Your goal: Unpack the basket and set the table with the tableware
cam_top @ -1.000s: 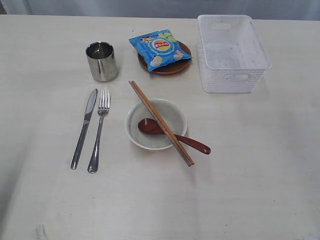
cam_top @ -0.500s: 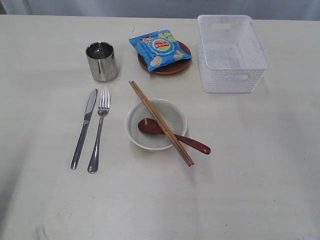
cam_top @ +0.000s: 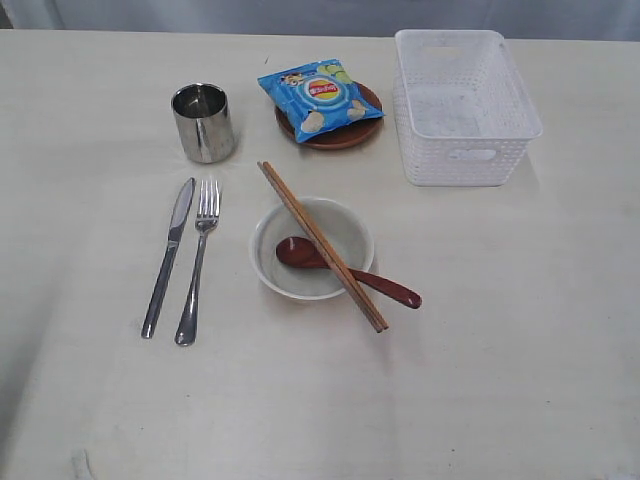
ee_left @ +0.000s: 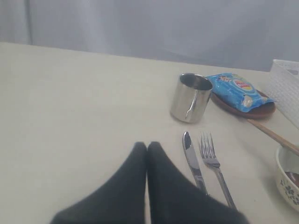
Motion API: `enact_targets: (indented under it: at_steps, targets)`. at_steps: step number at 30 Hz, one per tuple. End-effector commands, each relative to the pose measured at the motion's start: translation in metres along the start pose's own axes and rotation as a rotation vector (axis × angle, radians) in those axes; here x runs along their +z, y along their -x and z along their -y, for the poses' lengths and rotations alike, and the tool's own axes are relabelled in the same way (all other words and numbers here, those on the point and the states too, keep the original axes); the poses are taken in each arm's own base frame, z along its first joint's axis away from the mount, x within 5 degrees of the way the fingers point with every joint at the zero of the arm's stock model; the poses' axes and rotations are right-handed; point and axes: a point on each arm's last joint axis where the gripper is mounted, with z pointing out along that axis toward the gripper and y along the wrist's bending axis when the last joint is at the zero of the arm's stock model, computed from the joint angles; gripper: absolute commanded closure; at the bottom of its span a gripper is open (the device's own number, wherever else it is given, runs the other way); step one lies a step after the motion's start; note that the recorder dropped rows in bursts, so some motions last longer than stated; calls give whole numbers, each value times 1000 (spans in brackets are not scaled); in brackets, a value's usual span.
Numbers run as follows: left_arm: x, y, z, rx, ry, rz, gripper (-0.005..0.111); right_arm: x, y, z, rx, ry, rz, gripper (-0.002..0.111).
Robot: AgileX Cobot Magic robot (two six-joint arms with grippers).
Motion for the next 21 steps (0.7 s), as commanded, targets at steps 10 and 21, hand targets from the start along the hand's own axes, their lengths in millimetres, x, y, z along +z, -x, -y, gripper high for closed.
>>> enact_targets:
  at_steps: [10,21]
  targets:
    - [0,0,0,-8,-4,11,107,-124,-44,48,-22,-408,396,108]
    - [0,0,0,-8,-4,11,107,-169,-175,42,-133,-338,219,108]
